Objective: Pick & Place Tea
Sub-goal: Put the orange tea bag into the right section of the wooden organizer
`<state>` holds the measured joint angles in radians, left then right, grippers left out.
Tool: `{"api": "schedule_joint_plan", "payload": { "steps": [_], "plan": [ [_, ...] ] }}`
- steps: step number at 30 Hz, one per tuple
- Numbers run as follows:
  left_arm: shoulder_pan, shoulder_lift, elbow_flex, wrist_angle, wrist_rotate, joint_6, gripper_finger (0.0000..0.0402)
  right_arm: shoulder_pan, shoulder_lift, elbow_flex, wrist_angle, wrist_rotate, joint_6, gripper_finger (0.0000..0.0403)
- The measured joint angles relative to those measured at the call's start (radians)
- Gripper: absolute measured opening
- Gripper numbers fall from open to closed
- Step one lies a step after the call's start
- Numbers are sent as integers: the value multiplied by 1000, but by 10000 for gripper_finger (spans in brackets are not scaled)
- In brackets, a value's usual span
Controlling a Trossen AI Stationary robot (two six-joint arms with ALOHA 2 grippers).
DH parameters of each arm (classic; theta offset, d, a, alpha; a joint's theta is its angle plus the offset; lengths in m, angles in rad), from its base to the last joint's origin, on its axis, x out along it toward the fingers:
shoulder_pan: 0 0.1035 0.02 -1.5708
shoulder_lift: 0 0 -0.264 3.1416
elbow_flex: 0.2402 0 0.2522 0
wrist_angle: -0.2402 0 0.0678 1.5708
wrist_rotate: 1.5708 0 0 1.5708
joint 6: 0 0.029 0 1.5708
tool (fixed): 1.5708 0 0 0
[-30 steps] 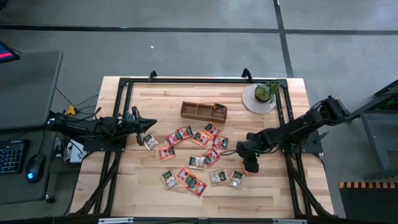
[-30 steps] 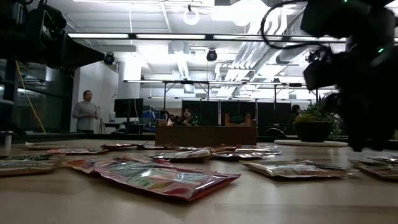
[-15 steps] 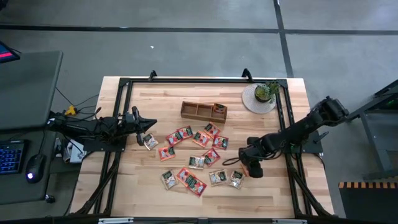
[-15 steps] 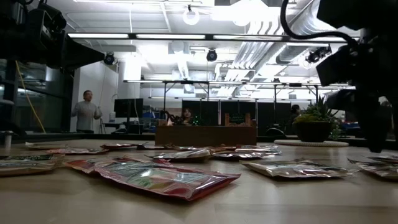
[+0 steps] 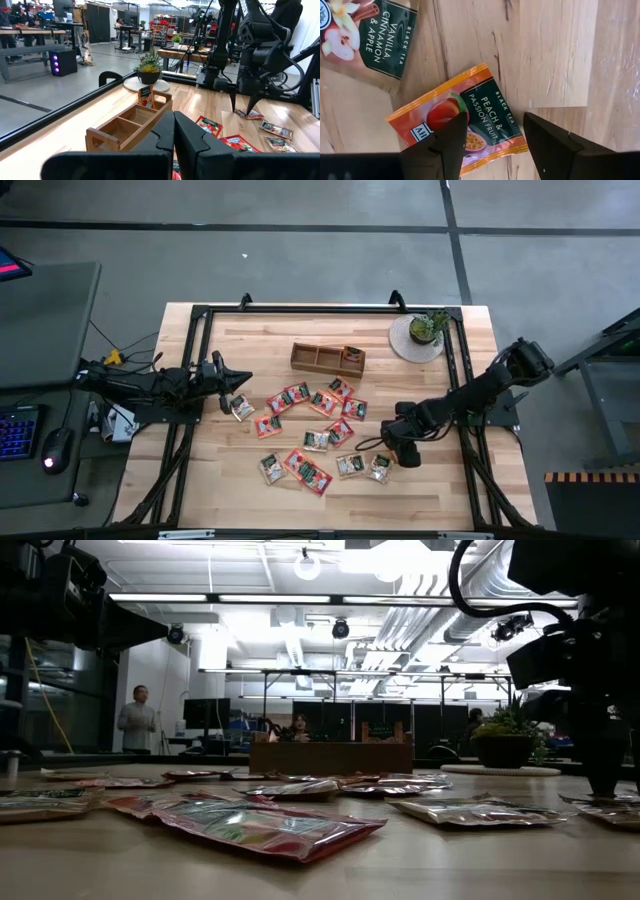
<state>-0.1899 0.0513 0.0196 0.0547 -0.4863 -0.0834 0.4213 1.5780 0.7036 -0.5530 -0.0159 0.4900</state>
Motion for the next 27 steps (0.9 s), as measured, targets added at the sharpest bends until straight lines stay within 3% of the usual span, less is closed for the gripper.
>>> {"api": "schedule_joint_plan", "payload": {
  "steps": [6,20,27],
  "plan": [
    [0,0,0,0,0,0,0,-3,0,-8,18,7,17,169],
    [0,0,0,0,0,0,0,-40,1,-11,52,11,78,12],
    [0,0,0,0,0,0,0,-54,-1,-12,66,18,110,2]
  ]
}}
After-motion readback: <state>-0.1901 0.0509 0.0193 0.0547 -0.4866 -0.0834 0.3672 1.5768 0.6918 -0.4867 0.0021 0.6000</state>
